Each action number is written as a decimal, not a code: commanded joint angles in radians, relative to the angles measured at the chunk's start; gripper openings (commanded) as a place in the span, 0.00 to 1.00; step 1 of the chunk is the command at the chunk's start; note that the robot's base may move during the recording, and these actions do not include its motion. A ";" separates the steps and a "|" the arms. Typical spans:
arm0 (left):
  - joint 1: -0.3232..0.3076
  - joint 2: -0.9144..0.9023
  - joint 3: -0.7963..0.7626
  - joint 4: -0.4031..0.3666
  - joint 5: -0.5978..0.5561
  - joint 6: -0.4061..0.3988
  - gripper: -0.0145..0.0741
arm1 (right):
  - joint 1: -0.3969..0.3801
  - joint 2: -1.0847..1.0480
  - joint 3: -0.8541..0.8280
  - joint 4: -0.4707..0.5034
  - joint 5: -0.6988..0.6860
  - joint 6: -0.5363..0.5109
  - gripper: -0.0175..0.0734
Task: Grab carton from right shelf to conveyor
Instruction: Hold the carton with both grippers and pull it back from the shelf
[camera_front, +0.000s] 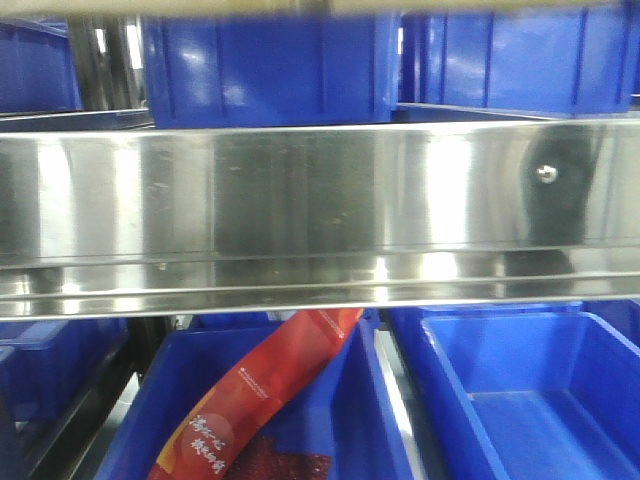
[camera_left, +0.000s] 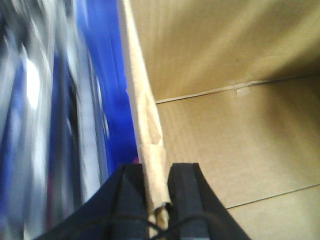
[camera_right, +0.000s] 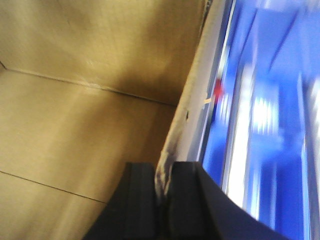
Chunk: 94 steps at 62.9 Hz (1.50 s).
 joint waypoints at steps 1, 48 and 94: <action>-0.032 -0.084 0.077 -0.023 -0.025 -0.005 0.14 | 0.026 -0.069 0.067 -0.005 -0.038 -0.009 0.12; -0.096 -0.241 0.284 -0.013 -0.025 -0.056 0.14 | 0.064 -0.258 0.263 -0.005 -0.038 -0.009 0.12; -0.096 -0.240 0.284 0.001 -0.025 -0.056 0.14 | 0.064 -0.258 0.263 -0.005 -0.038 -0.009 0.12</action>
